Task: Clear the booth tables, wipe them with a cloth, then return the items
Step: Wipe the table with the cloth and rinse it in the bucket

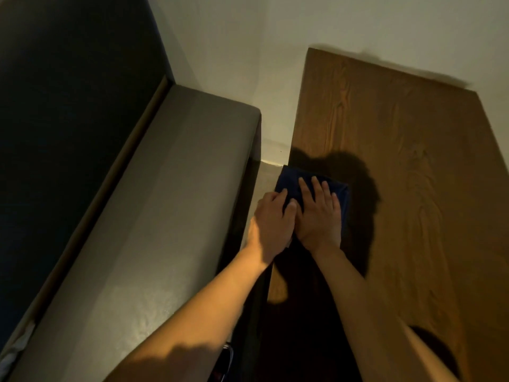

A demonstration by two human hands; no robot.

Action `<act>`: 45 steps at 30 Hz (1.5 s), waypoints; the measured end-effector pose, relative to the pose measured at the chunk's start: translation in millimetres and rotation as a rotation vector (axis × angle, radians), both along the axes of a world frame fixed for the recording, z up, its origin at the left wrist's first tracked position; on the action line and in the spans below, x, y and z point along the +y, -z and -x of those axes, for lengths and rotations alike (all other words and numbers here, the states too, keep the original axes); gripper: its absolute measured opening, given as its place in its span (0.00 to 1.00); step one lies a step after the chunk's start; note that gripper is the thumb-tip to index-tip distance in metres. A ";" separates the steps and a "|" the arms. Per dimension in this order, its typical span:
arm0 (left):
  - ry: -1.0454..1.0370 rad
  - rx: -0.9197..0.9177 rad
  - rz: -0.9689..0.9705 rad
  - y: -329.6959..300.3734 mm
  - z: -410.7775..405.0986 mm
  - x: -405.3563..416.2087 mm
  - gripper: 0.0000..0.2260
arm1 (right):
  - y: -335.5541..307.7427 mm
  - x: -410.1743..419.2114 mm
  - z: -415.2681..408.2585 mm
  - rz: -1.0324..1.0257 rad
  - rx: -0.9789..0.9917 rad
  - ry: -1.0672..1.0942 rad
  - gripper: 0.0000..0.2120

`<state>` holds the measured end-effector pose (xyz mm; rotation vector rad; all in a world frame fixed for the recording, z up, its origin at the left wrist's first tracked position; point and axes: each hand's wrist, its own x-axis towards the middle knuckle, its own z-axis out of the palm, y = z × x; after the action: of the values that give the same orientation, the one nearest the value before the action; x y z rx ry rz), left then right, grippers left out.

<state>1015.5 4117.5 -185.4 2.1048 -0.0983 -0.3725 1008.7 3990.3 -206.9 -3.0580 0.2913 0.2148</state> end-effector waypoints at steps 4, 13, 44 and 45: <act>-0.038 0.034 0.040 3.4 -12.0 -4.7 0.19 | 1.8 -1.0 -13.6 -0.006 0.005 0.009 0.28; 0.094 -0.174 -0.210 11.7 36.2 -23.8 0.35 | -9.1 -14.9 38.3 -0.057 0.036 -0.067 0.29; 0.273 -0.260 -0.837 -23.1 351.7 -233.8 0.23 | -2.0 -234.3 422.2 -0.289 -0.138 -0.053 0.25; 0.283 -0.264 -0.868 -20.8 350.5 -235.0 0.23 | -0.6 -238.5 420.0 -0.272 -0.138 -0.081 0.24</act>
<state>665.0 3882.5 -164.6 3.0075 -0.4612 -0.3314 588.7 3751.8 -206.4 -2.7991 0.1191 0.0422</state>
